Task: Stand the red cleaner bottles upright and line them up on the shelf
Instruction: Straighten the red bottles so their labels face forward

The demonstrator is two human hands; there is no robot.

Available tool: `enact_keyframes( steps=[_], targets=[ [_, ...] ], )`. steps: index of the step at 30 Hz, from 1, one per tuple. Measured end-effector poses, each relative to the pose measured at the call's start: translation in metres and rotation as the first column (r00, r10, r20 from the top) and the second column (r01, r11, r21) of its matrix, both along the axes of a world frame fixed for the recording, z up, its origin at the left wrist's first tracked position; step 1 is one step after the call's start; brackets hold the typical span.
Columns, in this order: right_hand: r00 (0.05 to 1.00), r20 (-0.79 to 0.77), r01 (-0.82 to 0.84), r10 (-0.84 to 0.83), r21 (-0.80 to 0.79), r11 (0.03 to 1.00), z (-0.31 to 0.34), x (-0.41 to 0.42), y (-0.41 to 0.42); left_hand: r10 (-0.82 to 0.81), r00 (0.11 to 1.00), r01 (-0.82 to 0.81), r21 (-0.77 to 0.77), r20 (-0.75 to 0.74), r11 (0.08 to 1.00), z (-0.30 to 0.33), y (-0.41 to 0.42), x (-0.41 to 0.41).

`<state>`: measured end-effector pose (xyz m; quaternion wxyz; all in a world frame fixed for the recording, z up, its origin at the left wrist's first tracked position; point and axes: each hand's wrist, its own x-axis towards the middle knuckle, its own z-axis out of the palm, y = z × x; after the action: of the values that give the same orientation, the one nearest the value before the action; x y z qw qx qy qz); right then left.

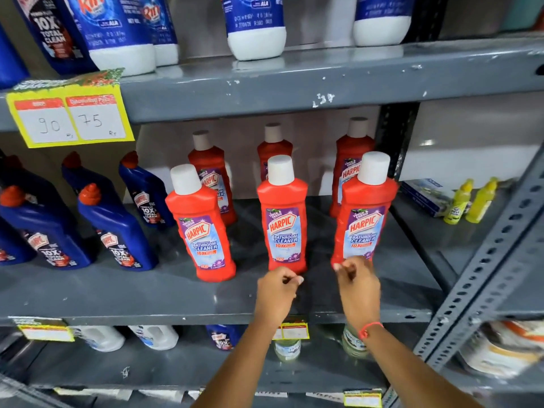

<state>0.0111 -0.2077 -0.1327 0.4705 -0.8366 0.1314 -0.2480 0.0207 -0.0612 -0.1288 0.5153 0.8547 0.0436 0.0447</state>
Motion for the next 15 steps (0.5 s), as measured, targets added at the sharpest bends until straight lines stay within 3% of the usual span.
enact_keyframes(
  steps=[2, 4, 8, 11, 15],
  targets=[
    [0.986, 0.042, 0.157, -0.161, 0.091, 0.983, 0.000, -0.003, -0.017, -0.120, 0.992, 0.119, 0.048, 0.033, 0.992, 0.004, -0.020, 0.003],
    [0.977, -0.008, 0.211, -0.213, 0.171, 0.962, 0.000, 0.001, -0.032, -0.163, 0.986, 0.160, 0.073, 0.029, 0.984, 0.007, -0.039, 0.011],
    [0.977, -0.211, 0.040, 0.020, 0.274, 0.961, 0.003, 0.016, -0.053, -0.169, 0.985, 0.166, 0.090, 0.028, 0.982, 0.012, -0.064, 0.025],
    [0.956, -0.219, -0.120, 0.195, 0.313, 0.942, 0.006, 0.023, -0.061, -0.181, 0.982, 0.171, 0.135, 0.059, 0.976, 0.012, -0.073, 0.032],
    [0.948, -0.238, -0.130, 0.211, 0.314, 0.940, 0.005, 0.027, -0.068, -0.163, 0.983, 0.148, 0.152, 0.089, 0.977, 0.010, -0.079, 0.035]
  ],
)
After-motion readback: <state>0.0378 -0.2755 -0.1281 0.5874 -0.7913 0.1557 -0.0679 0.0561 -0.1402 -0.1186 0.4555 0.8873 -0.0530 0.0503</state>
